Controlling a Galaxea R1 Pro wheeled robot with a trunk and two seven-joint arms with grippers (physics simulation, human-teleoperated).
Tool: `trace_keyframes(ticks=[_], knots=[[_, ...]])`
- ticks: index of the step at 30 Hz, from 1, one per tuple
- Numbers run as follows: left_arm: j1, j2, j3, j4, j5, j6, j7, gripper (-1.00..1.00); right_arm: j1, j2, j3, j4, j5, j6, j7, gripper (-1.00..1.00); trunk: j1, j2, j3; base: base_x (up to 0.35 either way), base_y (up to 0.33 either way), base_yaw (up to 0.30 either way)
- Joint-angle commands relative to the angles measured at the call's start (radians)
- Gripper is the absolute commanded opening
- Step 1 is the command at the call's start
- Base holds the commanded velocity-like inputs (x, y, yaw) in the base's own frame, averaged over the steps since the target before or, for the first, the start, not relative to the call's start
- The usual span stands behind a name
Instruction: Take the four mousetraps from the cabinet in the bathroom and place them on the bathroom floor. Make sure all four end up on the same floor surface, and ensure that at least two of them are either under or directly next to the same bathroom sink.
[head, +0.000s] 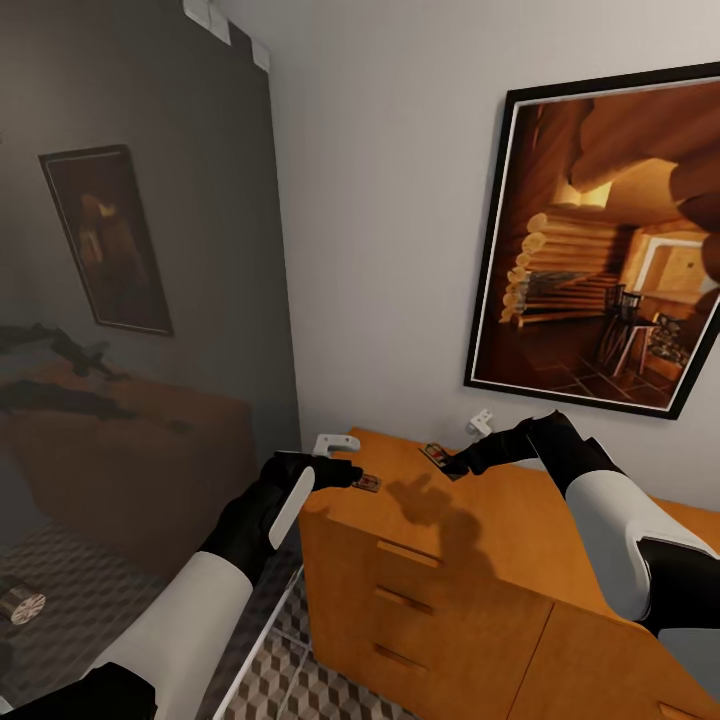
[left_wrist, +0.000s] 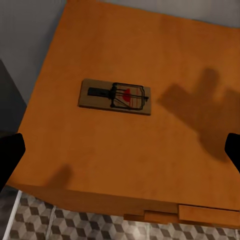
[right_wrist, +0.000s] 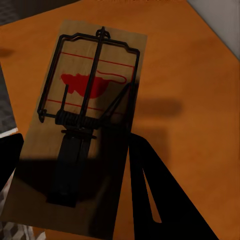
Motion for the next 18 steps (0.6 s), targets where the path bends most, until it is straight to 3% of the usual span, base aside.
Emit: trace_keyframes(ticks=[1, 4, 13, 15, 18], knots=[[0.0, 0.0, 0.0, 0.0, 0.0, 0.0, 0.0, 1.0, 0.0, 0.0, -0.001, 0.0, -0.003, 0.007, -0.004, -1.0, 0.0, 0.0, 0.0, 0.0, 0.0, 0.0], [0.0, 0.0, -0.005, -0.002, 0.0, 0.001, 0.0, 1.0, 0.0, 0.002, -0.002, 0.0, -0.006, 0.01, -0.029, -1.0, 0.0, 0.0, 0.0, 0.0, 0.0, 0.0], [-0.001, 0.0, -0.018, -0.015, -0.005, 0.002, 0.001, 1.0, 0.0, 0.039, -0.006, 0.007, -0.012, 0.011, -0.166, -1.0, 0.0, 0.0, 0.0, 0.0, 0.0, 0.0], [-0.001, 0.0, -0.026, -0.015, -0.02, -0.001, 0.001, 1.0, 0.001, 0.041, -0.007, 0.009, -0.013, 0.011, -0.177, -1.0, 0.0, 0.0, 0.0, 0.0, 0.0, 0.0], [-0.001, 0.0, -0.08, -0.015, -0.117, -0.017, -0.004, 1.0, 0.004, 0.047, -0.007, 0.014, -0.014, 0.011, -0.214, -1.0, 0.0, 0.0, 0.0, 0.0, 0.0, 0.0]])
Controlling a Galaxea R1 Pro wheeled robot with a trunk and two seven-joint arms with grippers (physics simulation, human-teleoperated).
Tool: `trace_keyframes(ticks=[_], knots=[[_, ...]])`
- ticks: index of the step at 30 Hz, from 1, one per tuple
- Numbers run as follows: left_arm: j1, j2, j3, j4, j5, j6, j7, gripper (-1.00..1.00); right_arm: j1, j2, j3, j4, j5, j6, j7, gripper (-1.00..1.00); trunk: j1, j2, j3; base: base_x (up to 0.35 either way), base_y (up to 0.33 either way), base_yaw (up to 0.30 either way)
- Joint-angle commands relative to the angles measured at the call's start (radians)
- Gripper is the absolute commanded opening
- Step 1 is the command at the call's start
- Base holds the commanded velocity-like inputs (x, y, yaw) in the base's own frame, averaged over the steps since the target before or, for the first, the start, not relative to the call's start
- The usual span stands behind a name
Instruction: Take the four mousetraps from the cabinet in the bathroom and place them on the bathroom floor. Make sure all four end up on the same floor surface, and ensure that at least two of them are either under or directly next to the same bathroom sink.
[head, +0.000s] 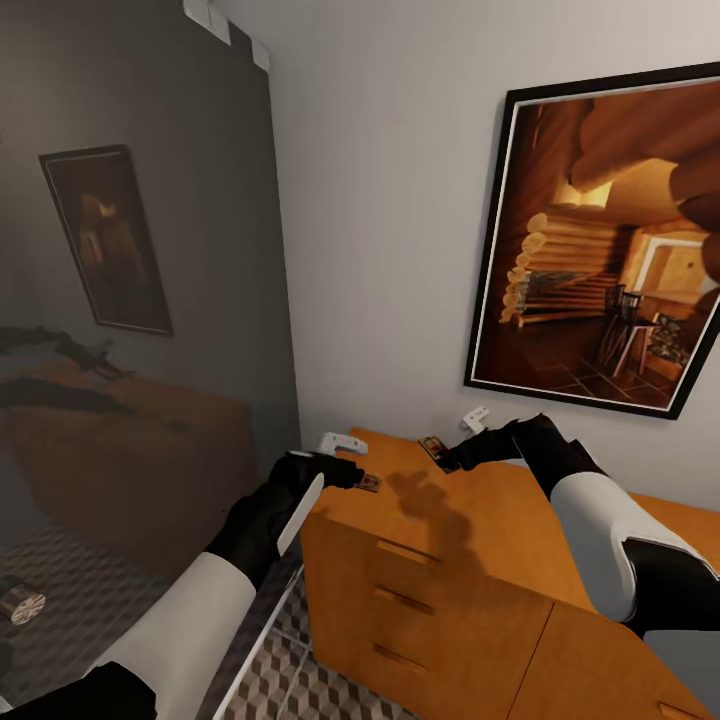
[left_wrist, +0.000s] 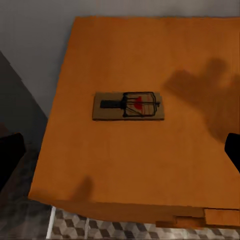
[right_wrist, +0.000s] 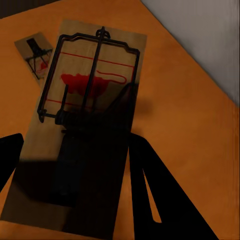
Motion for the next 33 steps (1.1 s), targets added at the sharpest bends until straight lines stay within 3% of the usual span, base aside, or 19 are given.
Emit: trace_keyframes(ticks=[1, 4, 8, 10, 11, 13, 15, 16, 18, 19, 21, 22, 24, 27, 33], knots=[[0.0, 0.0, -0.023, 0.0, -0.041, -0.002, -0.002, 1.0, 0.001, 0.003, 0.0, 0.005, -0.003, 0.003, -0.023, -1.0, 0.0, 0.0, 0.0, 0.0, 0.0, 0.0], [0.0, 0.0, -0.055, 0.0, -0.101, -0.004, -0.012, 1.0, 0.002, 0.008, -0.001, 0.024, -0.004, -0.001, -0.091, -1.0, 0.0, 0.0, 0.0, 0.0, 0.0, 0.0], [0.0, 0.0, -0.066, 0.004, -0.127, -0.005, -0.077, 1.0, 0.002, 0.007, -0.03, 0.045, -0.004, -0.005, -0.135, -1.0, 0.0, 0.0, 0.0, 0.0, 0.0, 0.0], [0.0, 0.0, -0.072, 0.007, -0.136, -0.005, -0.197, 1.0, 0.005, 0.008, -0.081, 0.065, -0.002, -0.004, -0.145, -1.0, 0.0, 0.0, 0.0, 0.0, 0.0, 0.0], [-0.001, 0.016, -0.083, 0.005, -0.151, -0.007, -0.313, 1.0, 0.006, 0.008, -0.118, 0.066, 0.0, 0.001, -0.145, -1.0, 0.0, 0.0, 0.0, 0.0, 0.0, 0.0], [-0.003, 0.03, -0.088, 0.003, -0.184, -0.008, -0.382, 1.0, 0.006, 0.008, -0.141, 0.063, 0.0, 0.003, -0.145, -1.0, 0.0, 0.0, 0.0, 0.0, 0.0, 0.0], [-0.004, 0.034, -0.095, 0.003, -0.268, -0.009, -0.436, 1.0, 0.006, 0.009, -0.164, 0.048, 0.0, 0.004, -0.145, -1.0, 0.0, 0.0, 0.0, 0.0, 0.0, 0.0], [-0.004, 0.034, -0.099, 0.003, -0.293, -0.009, -0.446, 1.0, 0.006, 0.009, -0.169, 0.042, 0.0, 0.004, -0.145, -1.0, 0.0, 0.0, 0.0, 0.0, 0.0, 0.0], [-0.005, 0.038, -0.123, 0.004, -0.386, -0.009, -0.496, 1.0, 0.007, 0.008, -0.186, 0.023, 0.0, 0.005, -0.145, -1.0, 0.0, 0.0, 0.0, 0.0, 0.0, 0.0], [-0.005, 0.04, -0.13, 0.004, -0.404, -0.01, -0.515, 1.0, 0.007, 0.008, -0.191, 0.02, 0.0, 0.005, -0.145, -1.0, 0.0, 0.0, 0.0, 0.0, 0.0, 0.0], [-0.005, 0.059, -0.144, 0.004, -0.449, -0.022, -0.624, 1.0, 0.007, 0.007, -0.224, 0.014, 0.0, 0.004, -0.148, -1.0, 0.0, 0.0, 0.0, 0.0, 0.0, 0.0], [-0.005, 0.068, -0.146, 0.004, -0.456, -0.031, -0.655, 1.0, 0.007, 0.007, -0.236, 0.013, 0.0, 0.004, -0.149, -1.0, 0.0, 0.0, 0.0, 0.0, 0.0, 0.0], [-0.005, 0.111, -0.151, 0.002, -0.471, -0.087, -0.774, 1.0, 0.007, 0.008, -0.29, 0.012, 0.001, 0.003, -0.152, -1.0, 0.0, 0.0, 0.0, 0.0, 0.0, 0.0], [-0.005, 0.147, -0.136, 0.001, -0.48, -0.155, -0.893, 1.0, 0.007, 0.008, -0.351, 0.011, 0.001, 0.003, -0.154, -1.0, 0.0, 0.0, 0.0, 0.0, 0.0, 0.0], [-0.005, 0.174, -0.112, 0.001, -0.483, -0.194, -1.021, 1.0, 0.007, 0.015, -0.39, 0.016, 0.002, -0.005, -0.163, -1.0, 0.0, 0.0, 0.0, 0.0, 0.0, 0.0]])
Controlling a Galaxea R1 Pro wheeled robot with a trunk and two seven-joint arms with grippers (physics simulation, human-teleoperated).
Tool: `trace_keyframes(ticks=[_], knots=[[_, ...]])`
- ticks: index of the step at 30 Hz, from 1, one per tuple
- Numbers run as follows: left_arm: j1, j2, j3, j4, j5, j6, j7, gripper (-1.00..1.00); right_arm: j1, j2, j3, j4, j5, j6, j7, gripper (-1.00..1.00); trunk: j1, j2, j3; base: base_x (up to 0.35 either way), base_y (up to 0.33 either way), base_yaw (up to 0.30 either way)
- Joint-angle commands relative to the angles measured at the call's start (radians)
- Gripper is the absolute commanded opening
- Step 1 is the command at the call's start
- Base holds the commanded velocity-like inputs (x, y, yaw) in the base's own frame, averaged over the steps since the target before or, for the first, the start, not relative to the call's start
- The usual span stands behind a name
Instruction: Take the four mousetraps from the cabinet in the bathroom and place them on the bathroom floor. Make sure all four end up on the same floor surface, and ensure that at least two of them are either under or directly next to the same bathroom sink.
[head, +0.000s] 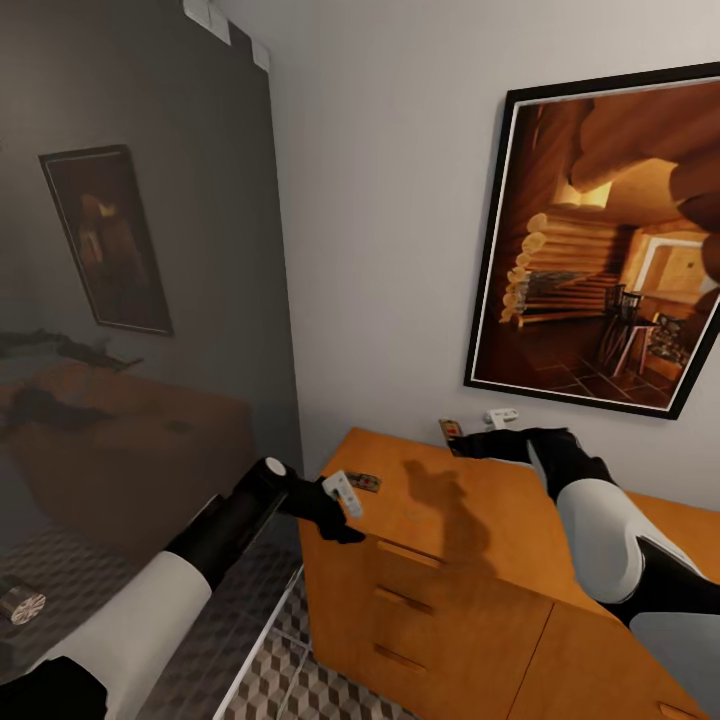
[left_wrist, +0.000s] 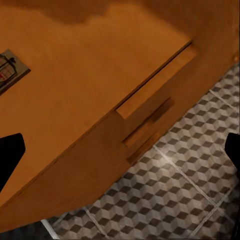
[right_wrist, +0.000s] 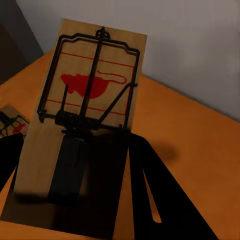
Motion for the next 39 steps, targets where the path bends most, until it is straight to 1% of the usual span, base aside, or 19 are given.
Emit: trace_keyframes(ticks=[1, 3, 5, 8, 16, 21, 26, 28, 30, 32, 33, 35, 36, 38, 39], knots=[[-0.001, 0.001, 0.001, 0.0, -0.001, -0.002, -0.028, 1.0, 0.0, 0.005, -0.003, 0.001, -0.003, 0.002, -0.008, -1.0, 0.0, 0.0, 0.0, 0.0, 0.0, 0.0], [-0.002, 0.002, 0.002, -0.002, -0.001, -0.004, -0.067, 1.0, 0.0, 0.01, -0.004, 0.003, -0.004, 0.002, -0.026, -1.0, 0.0, 0.0, 0.0, 0.0, 0.0, 0.0], [-0.003, 0.004, 0.003, -0.003, -0.001, -0.005, -0.091, 1.0, 0.0, 0.013, -0.006, 0.004, -0.004, 0.002, -0.046, -1.0, 0.0, 0.0, 0.0, 0.0, 0.0, 0.0], [-0.004, 0.006, 0.006, -0.005, -0.002, -0.006, -0.108, 1.0, 0.0, 0.015, -0.006, 0.003, -0.002, 0.008, -0.072, -1.0, 0.0, 0.0, 0.0, 0.0, 0.0, 0.0], [-0.004, 0.006, 0.019, -0.007, -0.002, -0.007, -0.115, 1.0, 0.0, 0.015, -0.005, -0.001, -0.001, 0.013, -0.091, -1.0, 0.0, 0.0, 0.0, 0.0, 0.0, 0.0], [-0.004, -0.003, 0.02, -0.005, -0.002, -0.001, -0.119, 1.0, 0.001, 0.014, -0.006, 0.026, -0.002, 0.011, -0.091, -1.0, 0.0, 0.0, 0.0, 0.0, 0.0, 0.0], [-0.008, 0.006, 0.021, -0.003, -0.003, 0.002, -0.122, 1.0, 0.001, 0.015, -0.006, 0.045, -0.003, 0.011, -0.092, -1.0, 0.0, 0.0, 0.0, 0.0, 0.0, 0.0], [-0.009, 0.009, 0.03, -0.006, -0.004, 0.001, -0.116, 1.0, 0.001, 0.015, -0.006, 0.047, -0.003, 0.012, -0.092, -1.0, 0.0, 0.0, 0.0, 0.0, 0.0, 0.0], [-0.01, 0.007, 0.069, -0.016, -0.003, 0.001, -0.096, 1.0, 0.001, 0.014, -0.006, 0.049, -0.003, 0.012, -0.093, -1.0, 0.0, 0.0, 0.0, 0.0, 0.0, 0.0], [-0.009, 0.002, 0.096, -0.03, -0.003, 0.001, -0.07, 1.0, 0.001, 0.013, -0.007, 0.049, -0.003, 0.012, -0.093, -1.0, 0.0, 0.0, 0.0, 0.0, 0.0, 0.0], [-0.009, 0.001, 0.102, -0.033, -0.004, 0.001, -0.058, 1.0, 0.002, 0.013, -0.007, 0.05, -0.003, 0.013, -0.093, -1.0, 0.0, 0.0, 0.0, 0.0, 0.0, 0.0], [-0.009, 0.005, 0.117, -0.041, -0.016, 0.001, -0.008, 1.0, 0.002, 0.01, -0.008, 0.05, -0.002, 0.013, -0.093, -1.0, 0.0, 0.0, 0.0, 0.0, 0.0, 0.0], [-0.009, 0.006, 0.119, -0.042, -0.021, 0.001, 0.004, 1.0, 0.002, 0.01, -0.008, 0.05, -0.002, 0.013, -0.093, -1.0, 0.0, 0.0, 0.0, 0.0, 0.0, 0.0], [-0.009, 0.006, 0.126, -0.045, -0.045, 0.003, 0.045, 1.0, 0.002, 0.009, -0.007, 0.05, -0.002, 0.013, -0.093, -1.0, 0.0, 0.0, 0.0, 0.0, 0.0, 0.0], [-0.009, 0.006, 0.127, -0.046, -0.052, 0.004, 0.054, 1.0, 0.002, 0.009, -0.007, 0.051, -0.002, 0.012, -0.093, -1.0, 0.0, 0.0, 0.0, 0.0, 0.0, 0.0]])
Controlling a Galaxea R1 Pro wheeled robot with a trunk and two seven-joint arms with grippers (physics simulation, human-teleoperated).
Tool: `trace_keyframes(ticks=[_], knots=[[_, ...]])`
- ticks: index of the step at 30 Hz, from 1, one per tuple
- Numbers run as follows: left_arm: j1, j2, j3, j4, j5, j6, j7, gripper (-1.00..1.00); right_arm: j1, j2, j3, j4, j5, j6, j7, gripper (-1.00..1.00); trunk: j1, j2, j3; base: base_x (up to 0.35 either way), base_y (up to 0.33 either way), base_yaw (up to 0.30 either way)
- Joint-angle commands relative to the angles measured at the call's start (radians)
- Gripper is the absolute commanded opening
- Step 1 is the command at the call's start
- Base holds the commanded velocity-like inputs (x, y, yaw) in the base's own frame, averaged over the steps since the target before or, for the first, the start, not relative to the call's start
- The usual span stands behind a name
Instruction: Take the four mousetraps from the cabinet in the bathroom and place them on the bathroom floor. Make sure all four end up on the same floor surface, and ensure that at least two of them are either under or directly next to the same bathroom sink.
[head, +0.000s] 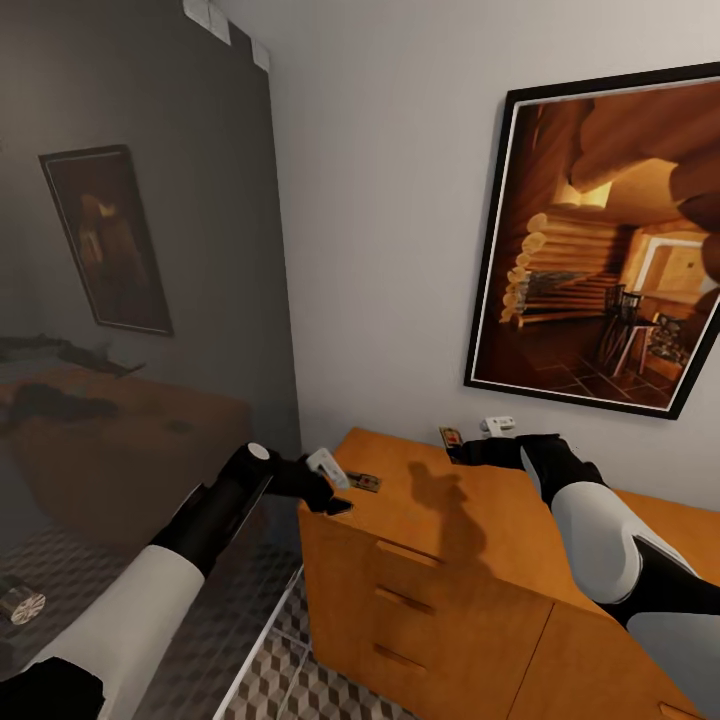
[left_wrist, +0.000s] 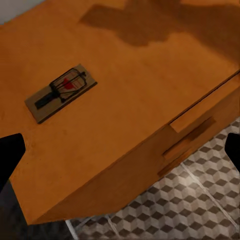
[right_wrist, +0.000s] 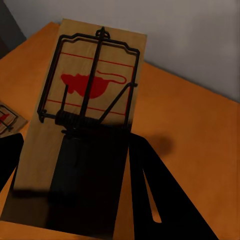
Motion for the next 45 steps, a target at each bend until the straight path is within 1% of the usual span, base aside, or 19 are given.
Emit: trace_keyframes(ticks=[1, 3, 5, 8, 9, 10, 11, 13, 14, 19, 20, 21, 24, 25, 26, 28, 31, 35, 45], knots=[[0.0, -0.001, 0.002, -0.001, -0.012, 0.002, 0.017, 1.0, 0.0, 0.0, 0.0, 0.0, -0.003, 0.002, 0.001, -1.0, 0.0, 0.0, 0.0, 0.0, 0.0, 0.0], [0.0, 0.001, 0.007, -0.001, -0.022, 0.007, 0.027, 1.0, 0.0, 0.0, 0.0, 0.001, -0.003, 0.002, 0.001, -1.0, 0.0, 0.0, 0.0, 0.0, 0.0, 0.0], [0.0, 0.004, 0.012, -0.001, -0.025, 0.013, 0.002, 1.0, 0.0, -0.001, 0.0, 0.001, -0.003, 0.002, 0.001, -1.0, 0.0, 0.0, 0.0, 0.0, 0.0, 0.0], [-0.001, 0.02, 0.025, -0.003, -0.029, -0.001, -0.163, 1.0, 0.0, -0.001, 0.0, 0.001, -0.003, 0.002, 0.001, -1.0, 0.0, 0.0, 0.0, 0.0, 0.0, 0.0], [-0.001, 0.034, 0.037, -0.008, -0.029, -0.023, -0.245, 1.0, 0.0, -0.001, 0.0, 0.001, -0.003, 0.002, 0.001, -1.0, 0.0, 0.0, 0.0, 0.0, 0.0, 0.0], [-0.001, 0.05, 0.066, -0.017, -0.03, -0.073, -0.335, 1.0, 0.0, -0.001, 0.0, 0.001, -0.003, 0.002, 0.001, -1.0, 0.0, 0.0, 0.0, 0.0, 0.0, 0.0], [-0.001, 0.053, 0.078, -0.02, -0.031, -0.088, -0.354, 1.0, 0.0, -0.001, 0.0, 0.001, -0.003, 0.002, 0.001, -1.0, 0.0, 0.0, 0.0, 0.0, 0.0, 0.0], [-0.001, 0.056, 0.124, -0.023, -0.033, -0.126, -0.4, 1.0, 0.0, -0.001, 0.0, 0.001, -0.003, 0.002, 0.001, -1.0, 0.0, 0.0, 0.0, 0.0, 0.0, 0.0], [-0.001, 0.055, 0.137, -0.024, -0.034, -0.135, -0.412, 1.0, 0.0, 0.0, 0.0, 0.001, -0.003, 0.002, 0.001, -1.0, 0.0, 0.0, 0.0, 0.0, 0.0, 0.0], [-0.001, 0.045, 0.15, -0.024, -0.042, -0.148, -0.433, 1.0, 0.0, 0.002, 0.002, 0.001, -0.003, 0.002, 0.001, -1.0, 0.0, 0.0, 0.0, 0.0, 0.0, 0.0], [-0.001, 0.043, 0.146, -0.022, -0.077, -0.151, -0.438, 1.0, 0.0, 0.003, 0.002, 0.002, -0.003, 0.002, 0.001, -1.0, 0.0, 0.0, 0.0, 0.0, 0.0, 0.0], [-0.001, 0.043, 0.146, -0.022, -0.091, -0.152, -0.439, 1.0, 0.0, 0.003, 0.001, 0.001, -0.003, 0.002, 0.001, -1.0, 0.0, 0.0, 0.0, 0.0, 0.0, 0.0], [-0.001, 0.05, 0.151, -0.023, -0.11, -0.155, -0.44, 1.0, 0.0, 0.003, 0.001, 0.002, -0.003, 0.002, 0.001, -1.0, 0.0, 0.0, 0.0, 0.0, 0.0, 0.0], [-0.001, 0.054, 0.161, -0.023, -0.114, -0.158, -0.44, 1.0, 0.0, 0.003, 0.001, 0.002, -0.003, 0.002, 0.001, -1.0, 0.0, 0.0, 0.0, 0.0, 0.0, 0.0], [-0.001, 0.057, 0.169, -0.024, -0.115, -0.159, -0.44, 1.0, 0.0, 0.003, 0.001, 0.002, -0.003, 0.002, 0.001, -1.0, 0.0, 0.0, 0.0, 0.0, 0.0, 0.0], [-0.001, 0.069, 0.208, -0.025, -0.114, -0.162, -0.441, 1.0, 0.0, 0.003, 0.001, 0.003, -0.003, 0.002, 0.001, -1.0, 0.0, 0.0, 0.0, 0.0, 0.0, 0.0], [-0.001, 0.076, 0.234, -0.026, -0.114, -0.161, -0.442, 1.0, 0.0, 0.003, 0.001, 0.008, -0.003, 0.002, 0.001, -1.0, 0.0, 0.0, 0.0, 0.0, 0.0, 0.0], [-0.001, 0.069, 0.268, -0.024, -0.111, -0.154, -0.44, 1.0, 0.0, 0.003, 0.001, 0.01, -0.003, 0.002, 0.001, -1.0, 0.0, 0.0, 0.0, 0.0, 0.0, 0.0], [0.0, 0.065, 0.296, -0.014, -0.109, -0.151, -0.434, 1.0, 0.0, 0.004, 0.002, 0.012, -0.003, 0.002, 0.001, -1.0, 0.0, 0.0, 0.0, 0.0, 0.0, 0.0]])
